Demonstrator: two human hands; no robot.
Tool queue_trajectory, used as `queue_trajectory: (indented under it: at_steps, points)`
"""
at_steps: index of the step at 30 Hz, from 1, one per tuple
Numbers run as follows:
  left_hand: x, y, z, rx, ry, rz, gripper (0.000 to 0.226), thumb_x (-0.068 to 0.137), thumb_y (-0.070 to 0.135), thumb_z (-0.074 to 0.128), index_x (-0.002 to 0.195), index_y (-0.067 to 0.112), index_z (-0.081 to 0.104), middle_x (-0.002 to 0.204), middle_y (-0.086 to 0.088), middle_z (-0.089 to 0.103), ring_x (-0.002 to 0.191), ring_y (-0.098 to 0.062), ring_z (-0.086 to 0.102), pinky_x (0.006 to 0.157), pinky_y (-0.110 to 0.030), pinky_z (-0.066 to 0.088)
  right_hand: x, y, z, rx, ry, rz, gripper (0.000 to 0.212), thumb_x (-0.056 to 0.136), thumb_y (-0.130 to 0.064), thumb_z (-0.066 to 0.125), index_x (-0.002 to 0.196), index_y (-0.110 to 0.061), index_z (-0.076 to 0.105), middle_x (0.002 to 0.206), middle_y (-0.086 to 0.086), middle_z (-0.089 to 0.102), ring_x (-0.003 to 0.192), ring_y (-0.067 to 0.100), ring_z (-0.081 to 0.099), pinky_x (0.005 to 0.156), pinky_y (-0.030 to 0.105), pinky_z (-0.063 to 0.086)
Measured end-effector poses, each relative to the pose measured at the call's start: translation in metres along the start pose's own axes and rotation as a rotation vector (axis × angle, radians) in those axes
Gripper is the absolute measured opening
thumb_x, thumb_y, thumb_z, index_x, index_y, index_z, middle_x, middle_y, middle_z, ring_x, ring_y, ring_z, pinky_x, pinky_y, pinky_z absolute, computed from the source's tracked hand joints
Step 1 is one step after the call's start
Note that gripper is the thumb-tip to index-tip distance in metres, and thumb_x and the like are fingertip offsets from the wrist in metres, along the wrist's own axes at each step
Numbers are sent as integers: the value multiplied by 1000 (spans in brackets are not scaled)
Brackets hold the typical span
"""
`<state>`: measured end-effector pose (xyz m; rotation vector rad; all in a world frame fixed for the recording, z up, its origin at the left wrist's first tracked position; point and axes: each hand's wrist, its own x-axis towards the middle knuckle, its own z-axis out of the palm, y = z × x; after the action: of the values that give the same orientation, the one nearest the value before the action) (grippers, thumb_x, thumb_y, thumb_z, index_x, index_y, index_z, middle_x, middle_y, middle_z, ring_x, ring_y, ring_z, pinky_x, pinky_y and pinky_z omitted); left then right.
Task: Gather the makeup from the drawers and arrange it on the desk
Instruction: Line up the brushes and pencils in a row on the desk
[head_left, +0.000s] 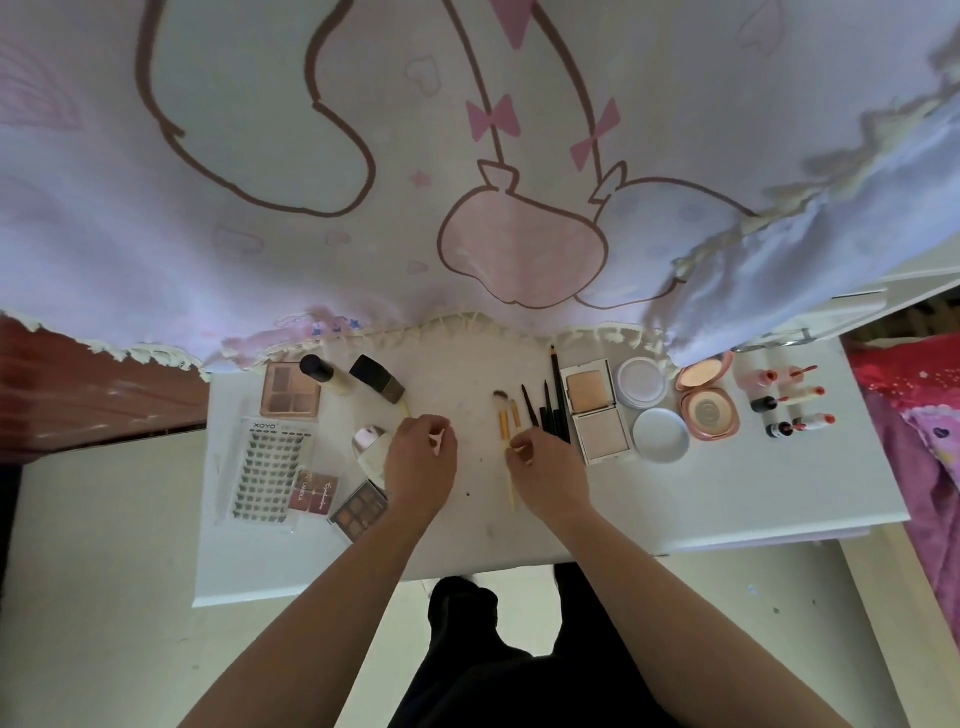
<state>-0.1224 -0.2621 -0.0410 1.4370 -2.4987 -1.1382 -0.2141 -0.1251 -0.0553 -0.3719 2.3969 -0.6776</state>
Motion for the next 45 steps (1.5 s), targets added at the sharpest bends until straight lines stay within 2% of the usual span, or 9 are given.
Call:
queue_trajectory:
  at_steps: [4,8,14,21,25,28,33,37,45]
  points:
    - [1,-40,-32,65,65,87,21,94,19,57,112,17,67,114,1,64,106,-21,57,90,-37,49,-11,-28,23,-35,-164,-99,27,89,-38,63,114,-27,61,102,-9,65,96,13,63,77,27,47]
    - [0,-64,-54,92,-16,39,27,93,12,57,118,15,67,124,-5,63,114,-25,57,97,-40,46,-22,-51,57,-102,-268,-101,42,82,-45,65,119,-24,57,108,-5,63,100,17,61,82,32,51]
    - [-1,-74,-61,168,-125,62,34,94,15,57,127,12,61,132,-9,58,121,-27,53,100,-39,43,-30,-60,67,-79,-214,-53,25,83,-25,59,106,-17,66,96,0,69,89,20,64,75,31,55]
    - [6,-41,-46,474,-196,428,62,93,20,59,150,23,34,153,-8,30,122,-25,48,96,-43,50,-37,-45,3,114,-82,-59,26,82,-31,64,104,-22,73,78,-13,61,75,6,56,64,20,41]
    - [16,-15,-30,287,-169,479,28,96,20,58,123,13,64,126,-8,56,112,-27,55,92,-41,50,-38,-39,-46,190,23,-112,14,81,-29,69,94,-28,76,76,-11,65,73,2,58,70,16,44]
    - [11,1,-17,233,-156,522,18,97,20,57,106,12,70,103,-6,63,95,-24,59,80,-31,47,-32,-39,-71,291,89,-137,8,82,-27,73,82,-19,74,77,-7,71,66,0,58,68,12,46]
    - [-9,10,-1,66,-215,148,14,98,26,56,98,18,67,88,2,64,74,-13,56,61,-15,41,-16,-27,-67,413,30,-32,31,84,-36,76,112,-25,66,81,-10,67,76,6,62,77,26,53]
    - [-27,-9,23,-17,-297,-160,14,92,30,64,84,19,66,78,-1,72,77,-20,68,77,-34,56,-18,9,-36,128,-63,72,31,86,-29,70,115,-19,67,84,-12,63,86,9,58,79,18,39]
    - [-39,-10,50,-1,-321,-233,23,85,36,72,96,16,71,85,-1,74,84,-17,69,82,-30,53,-21,48,-9,48,-125,114,22,87,-29,68,108,-21,68,84,-12,62,86,9,57,79,17,39]
